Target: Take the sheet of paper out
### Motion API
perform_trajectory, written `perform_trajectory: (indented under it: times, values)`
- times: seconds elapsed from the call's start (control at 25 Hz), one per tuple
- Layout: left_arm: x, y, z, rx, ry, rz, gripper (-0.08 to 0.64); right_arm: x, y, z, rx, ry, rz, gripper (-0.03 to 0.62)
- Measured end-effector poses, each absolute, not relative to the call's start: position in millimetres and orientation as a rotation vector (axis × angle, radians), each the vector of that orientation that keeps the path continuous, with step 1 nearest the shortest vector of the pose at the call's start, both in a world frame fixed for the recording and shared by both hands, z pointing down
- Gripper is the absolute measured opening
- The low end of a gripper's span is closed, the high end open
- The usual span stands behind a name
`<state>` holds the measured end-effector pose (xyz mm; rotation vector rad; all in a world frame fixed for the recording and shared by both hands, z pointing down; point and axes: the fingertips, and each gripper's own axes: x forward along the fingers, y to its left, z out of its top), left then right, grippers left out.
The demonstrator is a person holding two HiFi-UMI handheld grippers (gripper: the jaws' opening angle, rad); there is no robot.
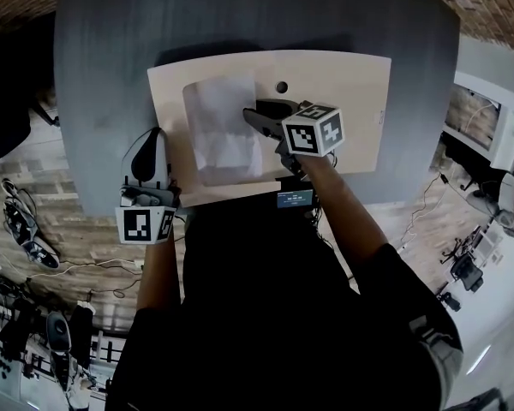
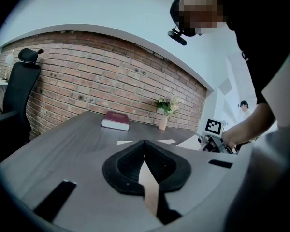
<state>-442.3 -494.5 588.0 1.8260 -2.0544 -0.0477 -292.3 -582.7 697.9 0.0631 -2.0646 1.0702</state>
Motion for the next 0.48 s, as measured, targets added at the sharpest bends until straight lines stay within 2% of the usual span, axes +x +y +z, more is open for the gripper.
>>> perform_trajectory:
  times: [0.04, 0.12, 0.16, 0.48]
  values:
    - [-442.1, -493.8, 588.6, 1.825, -2.054, -0.05, -0.005, -293.1, -582.1, 697.9, 0.054, -2.063, 1.092, 0.11]
    - [-441.5, -491.6, 589.6, 1.821, -2.053, -0.054, -0.005, -294.6, -579.6, 696.6, 0.028, -2.063, 1.101, 0.031]
    - [-441.4, -490.2, 589.8, 1.818, -2.052, -0.054, -0.005, -294.9, -578.6, 695.9, 0.02, -2.064, 1.095, 0.017]
    - [-445.3, -483.6, 581.3, 1.83, -2.061, -0.085, -0.005, -275.9, -591.9, 691.7, 0.089, -2.082, 1.016, 0.003]
